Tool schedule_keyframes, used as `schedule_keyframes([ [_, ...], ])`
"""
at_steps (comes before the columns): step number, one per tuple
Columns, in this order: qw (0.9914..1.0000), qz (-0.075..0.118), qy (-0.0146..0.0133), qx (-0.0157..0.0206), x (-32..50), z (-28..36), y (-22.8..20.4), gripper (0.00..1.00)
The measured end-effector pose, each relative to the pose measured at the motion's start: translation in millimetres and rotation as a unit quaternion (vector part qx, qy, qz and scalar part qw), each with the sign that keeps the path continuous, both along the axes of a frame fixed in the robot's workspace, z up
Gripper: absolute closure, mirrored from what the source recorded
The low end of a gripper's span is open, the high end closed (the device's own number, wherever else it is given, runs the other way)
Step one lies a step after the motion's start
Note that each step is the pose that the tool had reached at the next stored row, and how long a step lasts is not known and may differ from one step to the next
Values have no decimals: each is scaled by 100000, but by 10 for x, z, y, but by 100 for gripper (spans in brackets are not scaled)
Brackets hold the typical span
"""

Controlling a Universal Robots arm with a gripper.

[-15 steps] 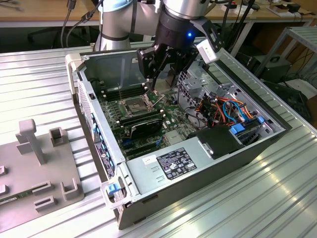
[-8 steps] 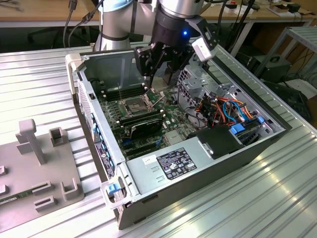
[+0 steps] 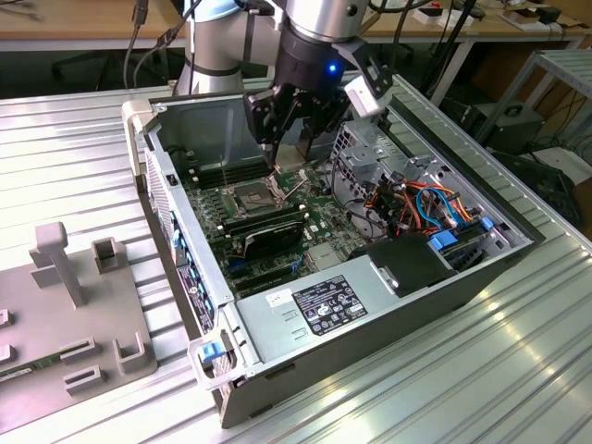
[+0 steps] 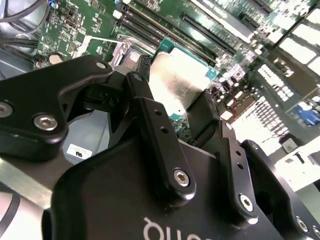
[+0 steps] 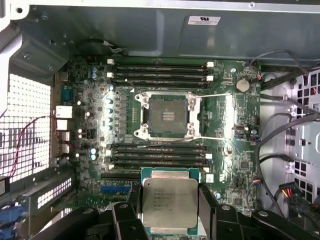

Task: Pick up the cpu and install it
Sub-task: 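Pick up the cpu and move it towards the insertion slot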

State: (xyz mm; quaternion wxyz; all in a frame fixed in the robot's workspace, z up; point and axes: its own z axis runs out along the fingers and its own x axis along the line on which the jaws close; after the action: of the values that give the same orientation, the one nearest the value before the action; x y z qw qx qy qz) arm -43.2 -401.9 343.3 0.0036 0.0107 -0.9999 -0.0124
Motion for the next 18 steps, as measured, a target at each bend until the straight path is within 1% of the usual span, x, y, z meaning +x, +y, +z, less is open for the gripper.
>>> schedule_keyframes([
  [1, 100000, -4, 8, 3, 1, -33, 29, 45],
  [5, 100000, -2, 41, 4, 2, -106, 86, 45],
  [6, 100000, 2, 53, 2, 5, -141, 105, 45],
  [8, 100000, -3, 76, -2, 8, -179, 122, 45],
  [11, 100000, 3, 104, -5, 11, -275, 184, 45],
  [13, 100000, 0, 105, 7, 12, -313, 212, 45],
  [14, 100000, 4, 109, -1, 12, -341, 243, 45],
  [17, 100000, -2, 113, -1, 11, -449, 377, 45],
  [18, 100000, 1, 114, 0, 11, -481, 412, 45],
])
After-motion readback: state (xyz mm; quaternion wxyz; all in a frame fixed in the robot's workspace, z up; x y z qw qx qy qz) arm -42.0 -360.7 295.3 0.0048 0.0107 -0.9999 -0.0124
